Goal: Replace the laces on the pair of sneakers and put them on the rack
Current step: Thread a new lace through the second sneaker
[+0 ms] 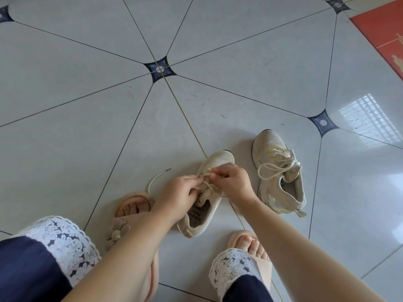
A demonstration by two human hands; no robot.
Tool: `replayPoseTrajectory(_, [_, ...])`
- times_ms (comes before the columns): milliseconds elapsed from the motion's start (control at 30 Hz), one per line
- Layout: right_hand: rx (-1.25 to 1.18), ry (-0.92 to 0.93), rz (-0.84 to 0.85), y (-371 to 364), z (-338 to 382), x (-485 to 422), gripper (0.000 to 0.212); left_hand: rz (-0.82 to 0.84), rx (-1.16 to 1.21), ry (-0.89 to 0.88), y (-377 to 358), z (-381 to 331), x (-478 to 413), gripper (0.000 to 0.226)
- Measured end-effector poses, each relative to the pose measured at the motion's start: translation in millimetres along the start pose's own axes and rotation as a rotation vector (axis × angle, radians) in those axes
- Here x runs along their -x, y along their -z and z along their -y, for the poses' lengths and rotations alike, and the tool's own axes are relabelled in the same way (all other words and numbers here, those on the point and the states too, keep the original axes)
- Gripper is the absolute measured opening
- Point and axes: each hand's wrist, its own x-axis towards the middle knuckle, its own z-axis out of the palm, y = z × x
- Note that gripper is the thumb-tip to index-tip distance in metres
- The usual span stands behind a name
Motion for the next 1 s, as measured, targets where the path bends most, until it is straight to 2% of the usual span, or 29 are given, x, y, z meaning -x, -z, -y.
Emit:
replayPoseTrajectory(67, [-0.102,-0.051,0.035,1.3,-0.2,0.7,0.016,-0.008,0.005,0.011,0.7,1.5,-1.5,0.036])
replayPoseTrajectory(100, [-0.074,-0.054,0.049,2.0,-0.2,0.6,0.017,-0.005,0.013,0.028,0.9,2.6,-2.0,0.036])
replayPoseTrajectory(233, [0.278,0.050,-0.030,8.8,0.1,-0.6,0.009,0.004,0.029,0.096,-0.1,6.3,-1.1,0.035])
replayPoseTrajectory(367, [0.364,0.098,-0.116,15.5,-0.9,3.5,0.015,-0.002,0.033,0.100,-0.4,5.9,-1.1,0.036])
replayPoseTrajectory(467, [0.430,0.127,-0.076,10.3,-1.8,11.5,0.003,-0.018,0.041,0.089,0.1,2.6,0.2,0.038])
replayPoseTrajectory(600, [0.696,0.176,-0.035,-2.3,3.3,14.0,0.018,0.020,0.019,0.019,2.6,-0.1,0.1,0.043])
replayPoseTrajectory(733, [0.905,0.177,-0.010,-9.9,10.2,9.3,0.023,0.065,-0.049,0.002,3.6,1.1,-1.7,0.044])
replayPoseTrajectory(800, [0.878,0.186,0.020,-10.4,10.7,7.4,0.016,0.068,-0.067,0.009,2.6,0.4,-1.7,0.042])
replayPoseTrajectory(867, [0.744,0.162,0.035,-8.8,8.1,6.6,0.009,0.067,-0.084,0.015,1.4,-0.2,-0.8,0.040])
replayPoseTrajectory(1000, [0.491,0.131,0.060,-6.9,1.4,11.4,0.016,0.053,-0.076,0.013,1.3,1.3,1.4,0.032])
